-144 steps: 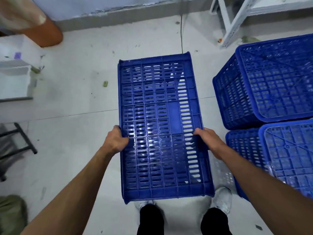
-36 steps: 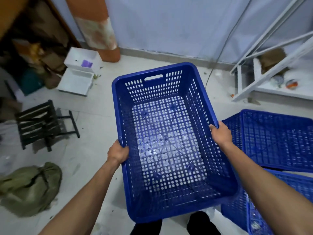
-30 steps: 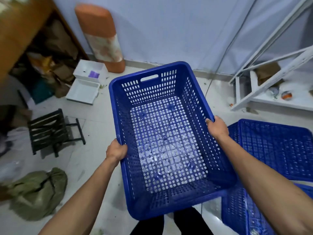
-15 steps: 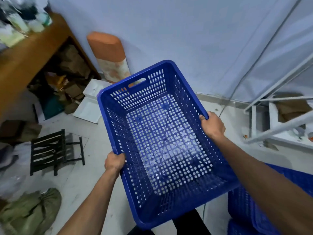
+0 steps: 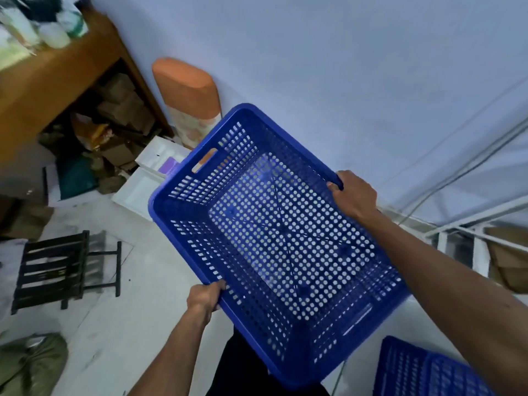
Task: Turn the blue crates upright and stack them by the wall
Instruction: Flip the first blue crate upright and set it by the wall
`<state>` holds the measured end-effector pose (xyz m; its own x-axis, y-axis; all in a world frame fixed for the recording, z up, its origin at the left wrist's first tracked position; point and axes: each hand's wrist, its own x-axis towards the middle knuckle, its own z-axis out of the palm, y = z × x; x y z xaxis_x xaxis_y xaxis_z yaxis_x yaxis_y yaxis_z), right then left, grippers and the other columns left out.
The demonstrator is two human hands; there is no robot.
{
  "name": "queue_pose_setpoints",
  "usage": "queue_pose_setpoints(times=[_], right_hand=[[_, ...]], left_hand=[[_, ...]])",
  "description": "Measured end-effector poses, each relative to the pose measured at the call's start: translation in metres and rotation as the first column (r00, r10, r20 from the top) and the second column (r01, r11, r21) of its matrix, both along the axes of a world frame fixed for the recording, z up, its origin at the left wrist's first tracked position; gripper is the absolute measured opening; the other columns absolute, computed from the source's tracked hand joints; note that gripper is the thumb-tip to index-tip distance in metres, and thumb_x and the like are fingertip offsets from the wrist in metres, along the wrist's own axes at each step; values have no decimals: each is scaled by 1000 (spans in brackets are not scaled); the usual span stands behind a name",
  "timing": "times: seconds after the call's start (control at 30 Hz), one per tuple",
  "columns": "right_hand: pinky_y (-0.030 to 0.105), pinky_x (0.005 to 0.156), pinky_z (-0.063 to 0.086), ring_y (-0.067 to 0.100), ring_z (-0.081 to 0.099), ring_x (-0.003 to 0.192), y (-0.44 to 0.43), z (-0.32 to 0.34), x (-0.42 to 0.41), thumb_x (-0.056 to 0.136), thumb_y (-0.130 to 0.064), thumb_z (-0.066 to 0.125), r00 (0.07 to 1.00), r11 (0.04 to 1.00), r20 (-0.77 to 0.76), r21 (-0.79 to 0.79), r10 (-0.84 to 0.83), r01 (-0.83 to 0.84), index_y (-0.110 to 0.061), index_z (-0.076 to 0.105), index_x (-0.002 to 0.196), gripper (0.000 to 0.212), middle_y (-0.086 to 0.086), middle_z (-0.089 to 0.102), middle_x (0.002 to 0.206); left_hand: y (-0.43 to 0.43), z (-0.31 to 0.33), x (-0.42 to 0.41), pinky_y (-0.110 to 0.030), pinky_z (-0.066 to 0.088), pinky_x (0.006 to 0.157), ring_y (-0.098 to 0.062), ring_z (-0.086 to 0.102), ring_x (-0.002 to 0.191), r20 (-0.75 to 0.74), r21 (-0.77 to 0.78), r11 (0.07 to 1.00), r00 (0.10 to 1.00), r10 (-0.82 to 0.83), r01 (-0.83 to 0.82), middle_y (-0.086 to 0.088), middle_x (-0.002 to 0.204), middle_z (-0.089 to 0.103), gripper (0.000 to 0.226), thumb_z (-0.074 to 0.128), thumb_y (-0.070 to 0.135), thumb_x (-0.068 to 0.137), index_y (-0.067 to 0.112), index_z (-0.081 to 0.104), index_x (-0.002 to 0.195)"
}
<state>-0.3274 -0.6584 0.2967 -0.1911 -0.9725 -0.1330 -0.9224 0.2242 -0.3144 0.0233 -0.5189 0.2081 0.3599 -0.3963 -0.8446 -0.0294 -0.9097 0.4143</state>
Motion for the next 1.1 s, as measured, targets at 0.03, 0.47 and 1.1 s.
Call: queue_pose_setpoints(times=[0.03, 0.47, 1.1], right_hand=[[35, 71, 42, 27, 58, 89, -18, -6, -1, 100, -40, 45, 1000, 1000, -4, 3, 24, -24, -16, 56, 98, 26, -1, 52, 93], [33, 73, 40, 28, 60, 91, -196, -108, -27, 96, -32, 52, 992, 980, -30, 157, 126, -120, -17, 62, 110, 23, 6, 64, 106], [39, 78, 47, 31, 63, 94, -313, -340, -75, 98, -27, 53, 936, 939, -178, 222, 303, -262, -12, 61, 117, 25, 8, 65, 110]], left_hand=[[-15, -9, -3, -34, 63, 60, -28, 70, 75, -36, 17, 1000, 999, 9, -8, -9, 84, 69, 12, 70, 6, 82, 4, 63, 92], [-152, -117, -44, -42, 55, 90, -32, 63, 103, -186, 246, 968, 977, 100, -52, -19, 116, 64, 24, 65, 3, 91, 0, 55, 113], [-180, -306, -158, -37, 54, 92, -24, 65, 88, -217, 309, 874, 867, 449, -375, -12, 100, 67, 26, 67, 1, 91, 3, 57, 115]])
